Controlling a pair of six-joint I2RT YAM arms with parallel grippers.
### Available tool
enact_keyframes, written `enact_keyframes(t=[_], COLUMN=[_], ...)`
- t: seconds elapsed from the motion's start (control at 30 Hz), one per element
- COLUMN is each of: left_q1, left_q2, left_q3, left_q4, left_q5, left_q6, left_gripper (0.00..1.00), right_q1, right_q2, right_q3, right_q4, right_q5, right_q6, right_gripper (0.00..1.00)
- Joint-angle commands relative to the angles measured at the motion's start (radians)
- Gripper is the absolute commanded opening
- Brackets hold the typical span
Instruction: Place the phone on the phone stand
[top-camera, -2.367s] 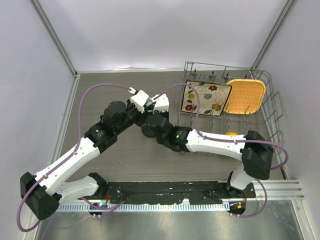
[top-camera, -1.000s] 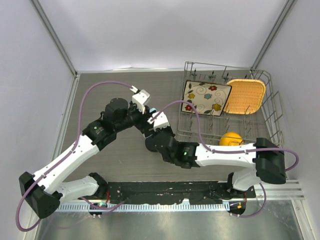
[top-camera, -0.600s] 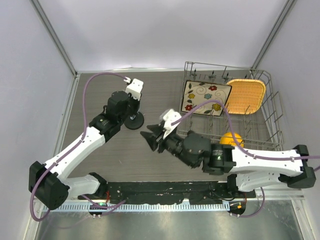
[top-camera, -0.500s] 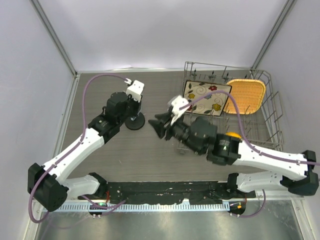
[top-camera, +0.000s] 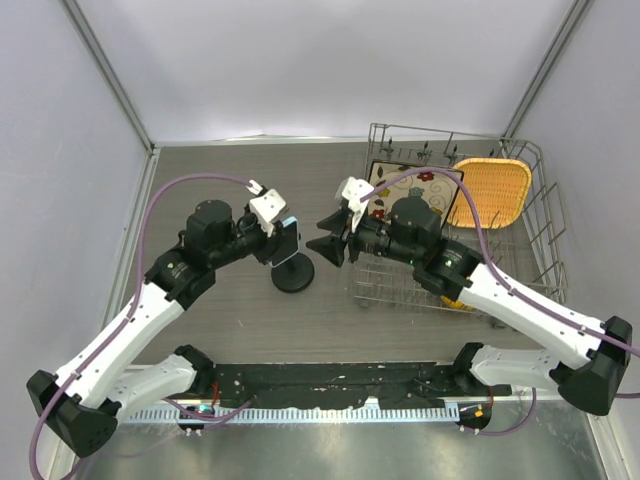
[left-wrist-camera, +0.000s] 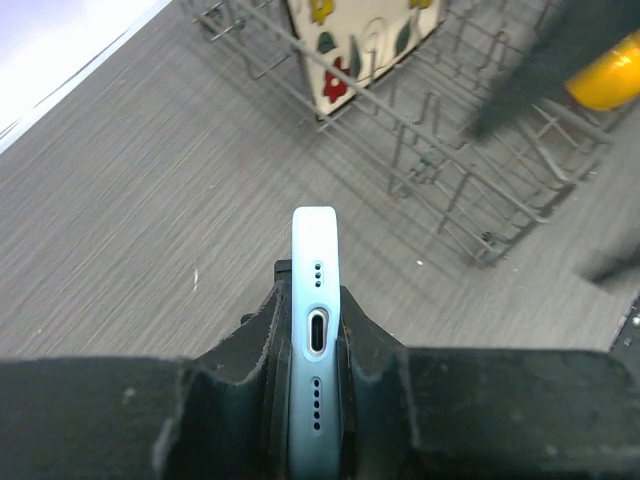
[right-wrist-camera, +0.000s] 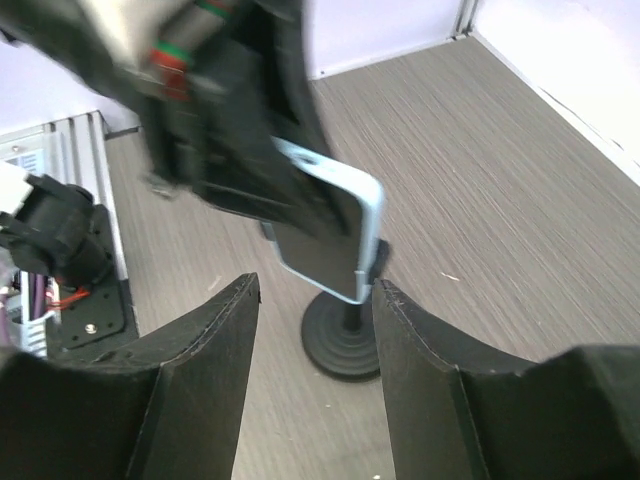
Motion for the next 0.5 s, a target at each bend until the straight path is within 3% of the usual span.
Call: enact_keyframes(t=[0.0, 0.23, 0.47], left_q1=[-0.001, 0.0, 0.002], left_q2=[-0.066, -0.112, -0.14], left_q3=[0.048, 0.057, 0.054], left_q4=[0.095, 0.087, 0.092], left_q5=[0.146, 0.236, 0.259], left_q6=[0.044, 0.038, 0.033], left_gripper=[0.0, 0.0, 0.0], right_q1=[-0.116, -0.146, -0.146], right_q2=[0.045, 0.154, 0.249], right_q3=[-0.01, 0.038, 0.094], right_q4=[0.11, 0.094, 0.024], right_q5=[-0.299, -0.482, -0.526], right_q6=[-0.043, -0.137, -0.186], right_gripper=[0.55, 0.56, 0.55])
